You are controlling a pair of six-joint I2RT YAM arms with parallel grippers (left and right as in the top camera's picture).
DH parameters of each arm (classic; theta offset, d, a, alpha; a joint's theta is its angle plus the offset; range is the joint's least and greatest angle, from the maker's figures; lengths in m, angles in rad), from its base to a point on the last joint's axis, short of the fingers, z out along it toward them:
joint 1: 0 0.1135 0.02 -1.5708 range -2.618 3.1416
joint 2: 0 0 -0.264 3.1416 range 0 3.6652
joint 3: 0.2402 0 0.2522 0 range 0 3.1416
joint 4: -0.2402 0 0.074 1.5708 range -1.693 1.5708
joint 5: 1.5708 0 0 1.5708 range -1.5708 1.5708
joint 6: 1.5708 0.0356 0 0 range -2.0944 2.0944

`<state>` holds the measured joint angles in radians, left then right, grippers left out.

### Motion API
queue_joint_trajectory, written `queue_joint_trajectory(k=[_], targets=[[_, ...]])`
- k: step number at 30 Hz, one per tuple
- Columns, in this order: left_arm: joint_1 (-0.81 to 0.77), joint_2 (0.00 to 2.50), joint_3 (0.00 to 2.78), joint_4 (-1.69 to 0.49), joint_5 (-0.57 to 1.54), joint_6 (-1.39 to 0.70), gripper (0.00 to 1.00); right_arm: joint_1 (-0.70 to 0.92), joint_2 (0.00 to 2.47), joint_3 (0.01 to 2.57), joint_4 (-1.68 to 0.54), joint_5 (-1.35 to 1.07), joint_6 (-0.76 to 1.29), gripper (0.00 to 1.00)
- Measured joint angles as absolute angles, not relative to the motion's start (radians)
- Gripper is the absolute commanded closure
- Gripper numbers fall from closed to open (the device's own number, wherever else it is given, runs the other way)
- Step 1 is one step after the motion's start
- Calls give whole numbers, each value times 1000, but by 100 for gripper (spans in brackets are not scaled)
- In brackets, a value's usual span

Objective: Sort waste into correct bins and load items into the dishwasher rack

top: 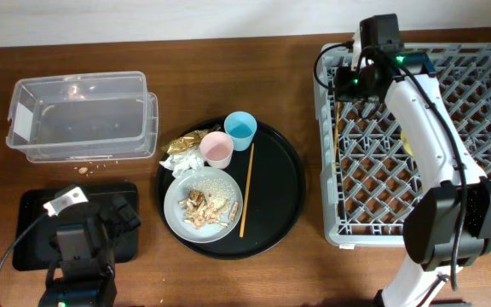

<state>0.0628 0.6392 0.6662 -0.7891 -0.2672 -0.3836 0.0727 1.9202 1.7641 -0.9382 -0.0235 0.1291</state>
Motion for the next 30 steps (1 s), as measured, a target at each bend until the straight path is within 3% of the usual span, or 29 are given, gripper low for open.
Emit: queue_joint_trajectory(k=[8,13,25,30], targets=[[63,639,666,-789,-267,-384,1,97,1856,1764,-1115,-215,190,40],[63,639,666,-789,-267,-384,1,241,1803,1756,-1189,-250,328,40],[63,639,666,-790,-267,-384,1,559,1806,1317,-687,-138,790,41],[63,639,666,-789,-267,-384,1,595,1846,1285,-656,-56,919,43]])
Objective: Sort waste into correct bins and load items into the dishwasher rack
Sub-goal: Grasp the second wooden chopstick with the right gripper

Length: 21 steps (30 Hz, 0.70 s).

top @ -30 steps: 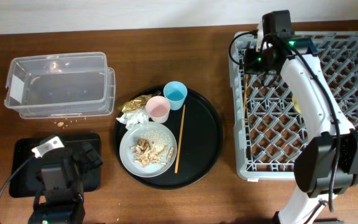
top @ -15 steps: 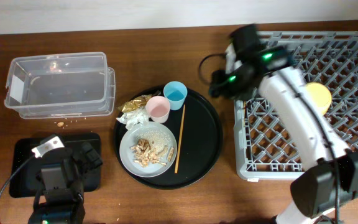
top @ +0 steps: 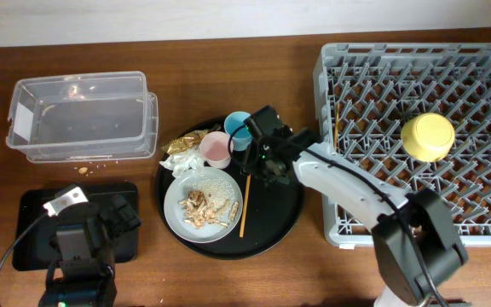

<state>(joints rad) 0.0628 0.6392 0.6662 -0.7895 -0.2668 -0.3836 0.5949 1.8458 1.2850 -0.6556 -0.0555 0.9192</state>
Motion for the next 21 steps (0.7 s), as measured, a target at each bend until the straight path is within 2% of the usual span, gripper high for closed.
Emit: queue_joint_trajectory(k=[3,21], targets=[[63,639,666,-789,-267,-384,1,610,1885,1284,-645,-9,968,46],[63,639,666,-789,-267,-384,1,656,1935,1258,-593,46,999,46]])
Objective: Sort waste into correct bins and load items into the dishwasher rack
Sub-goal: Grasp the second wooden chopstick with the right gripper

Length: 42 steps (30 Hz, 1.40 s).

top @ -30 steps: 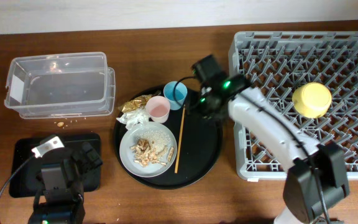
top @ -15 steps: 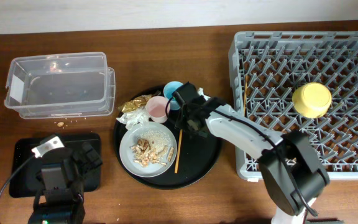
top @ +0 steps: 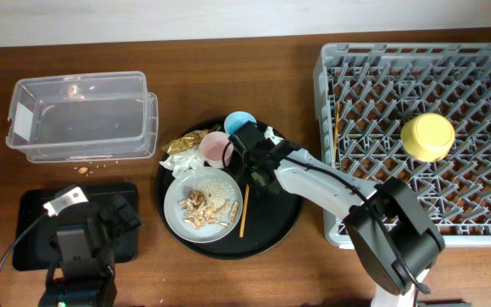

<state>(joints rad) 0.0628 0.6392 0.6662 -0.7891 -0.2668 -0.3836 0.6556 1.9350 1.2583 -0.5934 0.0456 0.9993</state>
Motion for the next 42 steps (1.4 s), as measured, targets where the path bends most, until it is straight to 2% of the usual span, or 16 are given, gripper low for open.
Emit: queue_joint_trajectory(k=[5,11,27,30,42], targets=[[63,639,666,-789,-267,-384,1,656,1965,1259,-575,45,1000,46],[63,639,666,-789,-267,-384,1,655,1966,1258,-583,47,1001,61],[63,639,666,-789,-267,-384,1,655,1974,1287,-620,52,990,62],[63,639,666,-789,-267,-384,1,655,1976,1299,-616,33,960,57],[63,639,666,-789,-267,-384,1,656,2002,1315,-631,53,934,58]])
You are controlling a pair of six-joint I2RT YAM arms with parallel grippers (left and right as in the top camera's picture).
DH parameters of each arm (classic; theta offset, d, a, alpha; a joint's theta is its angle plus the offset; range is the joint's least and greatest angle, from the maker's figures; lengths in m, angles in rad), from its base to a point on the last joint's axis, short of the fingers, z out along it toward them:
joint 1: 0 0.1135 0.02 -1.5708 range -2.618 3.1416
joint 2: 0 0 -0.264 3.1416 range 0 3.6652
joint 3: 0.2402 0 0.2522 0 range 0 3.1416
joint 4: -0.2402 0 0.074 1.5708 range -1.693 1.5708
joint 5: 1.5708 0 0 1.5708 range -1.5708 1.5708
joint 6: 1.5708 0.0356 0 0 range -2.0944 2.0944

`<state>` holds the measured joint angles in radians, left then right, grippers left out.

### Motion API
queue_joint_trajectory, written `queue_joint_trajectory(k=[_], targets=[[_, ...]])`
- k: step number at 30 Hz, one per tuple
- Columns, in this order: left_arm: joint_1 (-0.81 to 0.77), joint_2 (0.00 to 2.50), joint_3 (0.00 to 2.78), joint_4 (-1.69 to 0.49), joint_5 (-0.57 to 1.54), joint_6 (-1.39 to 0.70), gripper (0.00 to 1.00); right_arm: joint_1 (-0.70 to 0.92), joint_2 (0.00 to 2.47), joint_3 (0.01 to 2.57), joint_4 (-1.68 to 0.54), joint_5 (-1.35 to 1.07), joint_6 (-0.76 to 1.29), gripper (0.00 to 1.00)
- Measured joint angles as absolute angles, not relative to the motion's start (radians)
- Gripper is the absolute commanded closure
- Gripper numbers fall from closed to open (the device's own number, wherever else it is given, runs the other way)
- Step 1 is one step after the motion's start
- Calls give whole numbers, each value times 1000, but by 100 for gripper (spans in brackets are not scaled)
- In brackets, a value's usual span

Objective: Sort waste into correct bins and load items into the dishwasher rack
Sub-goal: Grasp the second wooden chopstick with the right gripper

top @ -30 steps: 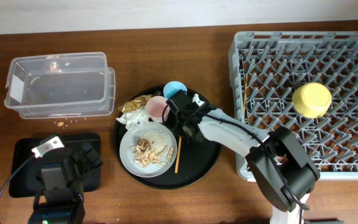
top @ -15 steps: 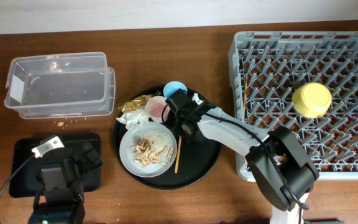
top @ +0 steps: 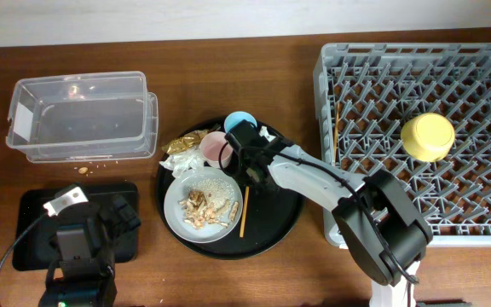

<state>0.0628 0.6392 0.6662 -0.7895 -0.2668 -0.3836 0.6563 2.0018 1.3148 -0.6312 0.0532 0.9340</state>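
On the round black tray [top: 288,200] lie a white plate [top: 177,217] of food scraps, a wooden chopstick [top: 243,213], a pink cup [top: 212,147] and a blue cup [top: 237,119], the latter partly under my right arm. My right gripper [top: 247,169] hangs low over the chopstick's upper end, which it hides; its jaws cannot be made out. The grey dishwasher rack [top: 331,213] holds a yellow bowl [top: 427,136] and another chopstick [top: 337,128]. My left gripper [top: 119,213] rests over the black bin [top: 32,213].
A clear plastic bin [top: 79,115] stands at the back left with crumbs in front of it. Crumpled gold wrapper [top: 180,143] and white tissue [top: 187,162] lie on the tray's left edge beside the cups.
My right gripper has shifted slightly left and further over the chopstick's top end beside the pink cup. Cups, plate, chopstick and left arm are where they were.
My right gripper first stood over the rack's far left corner, above the chopstick lying there. Then it was over the tray next to the blue cup, then lower by the pink cup, and now it sits on the tray chopstick's upper end.
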Motion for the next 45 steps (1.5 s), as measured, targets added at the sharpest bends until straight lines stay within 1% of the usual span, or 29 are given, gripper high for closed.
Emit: queue_joint_trajectory(k=[6,9,21,25,26,28,31,33,38,43,45], targets=[[63,639,666,-789,-267,-384,1,656,2004,1318,-632,57,933,59],[63,639,666,-789,-267,-384,1,656,2004,1318,-634,60,934,64],[63,639,666,-789,-267,-384,1,696,2021,1343,-699,144,930,63],[63,639,666,-789,-267,-384,1,693,2022,1345,-741,163,928,67],[63,639,666,-789,-267,-384,1,691,2022,1345,-745,165,927,72],[63,639,666,-789,-267,-384,1,689,2022,1345,-754,168,921,77],[63,639,666,-789,-267,-384,1,688,2022,1345,-758,169,904,87],[63,639,666,-789,-267,-384,1,688,2022,1345,-762,170,902,91],[63,639,666,-789,-267,-384,1,687,2021,1348,-772,168,888,96],[63,639,666,-789,-267,-384,1,675,2010,1353,-818,170,866,96],[63,639,666,-789,-267,-384,1,641,1966,1363,-865,175,832,96]])
